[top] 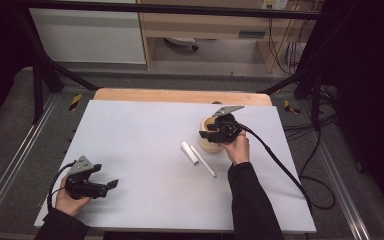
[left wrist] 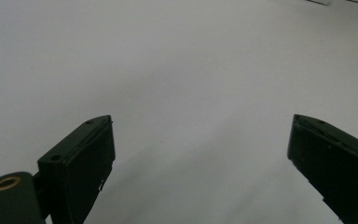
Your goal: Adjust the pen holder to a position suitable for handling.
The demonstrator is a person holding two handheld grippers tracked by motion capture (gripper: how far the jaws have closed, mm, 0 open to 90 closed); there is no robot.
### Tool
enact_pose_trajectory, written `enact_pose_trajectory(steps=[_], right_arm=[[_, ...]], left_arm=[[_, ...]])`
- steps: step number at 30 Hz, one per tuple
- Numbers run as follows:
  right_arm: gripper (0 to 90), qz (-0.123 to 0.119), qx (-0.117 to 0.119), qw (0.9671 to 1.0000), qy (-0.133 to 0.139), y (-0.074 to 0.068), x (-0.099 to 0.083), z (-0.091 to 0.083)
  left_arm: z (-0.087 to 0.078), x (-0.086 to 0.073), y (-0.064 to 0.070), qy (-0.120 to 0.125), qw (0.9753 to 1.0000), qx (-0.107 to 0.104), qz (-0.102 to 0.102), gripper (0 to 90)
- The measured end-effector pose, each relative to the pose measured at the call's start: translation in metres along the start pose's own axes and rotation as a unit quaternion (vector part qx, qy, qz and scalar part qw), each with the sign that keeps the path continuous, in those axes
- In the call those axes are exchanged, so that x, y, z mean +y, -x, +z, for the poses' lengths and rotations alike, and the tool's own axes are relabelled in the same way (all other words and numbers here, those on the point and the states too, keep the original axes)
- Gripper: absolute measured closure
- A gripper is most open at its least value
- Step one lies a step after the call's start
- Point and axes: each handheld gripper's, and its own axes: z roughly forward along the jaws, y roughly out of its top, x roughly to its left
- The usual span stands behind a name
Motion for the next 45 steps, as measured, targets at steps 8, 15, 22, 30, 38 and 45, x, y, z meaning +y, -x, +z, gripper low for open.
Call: enact_pose_trajectory(steps=[8,15,22,30,38,45], right_arm=[[14.6,0.023,-0.021,0.9994,0.018,0.000,0.004,-0.024],[4.6,0.030,-0.031,0.9990,0.014,-0.001,0.000,-0.039],[1.8,0.034,-0.044,0.9984,0.008,-0.003,-0.016,-0.055],[1.3,0.045,-0.053,0.9976,0.007,-0.002,-0.036,-0.069],[0.8,0.065,-0.059,0.9961,0.010,0.004,-0.064,-0.080],[0.8,0.087,-0.066,0.9940,0.005,0.007,-0.095,-0.085]], left_arm=[[0.000,0.000,0.000,0.000,1.0000,0.000,-0.001,7.4],[0.000,0.000,0.000,0.000,1.0000,0.000,-0.003,7.3],[0.000,0.000,0.000,0.000,1.0000,0.000,-0.003,7.3],[0.000,0.000,0.001,-0.001,1.0000,-0.001,-0.003,7.2],[0.000,0.000,0.001,0.000,1.0000,-0.001,-0.004,6.7],[0.000,0.000,0.002,0.000,1.0000,-0.003,-0.002,6.4]])
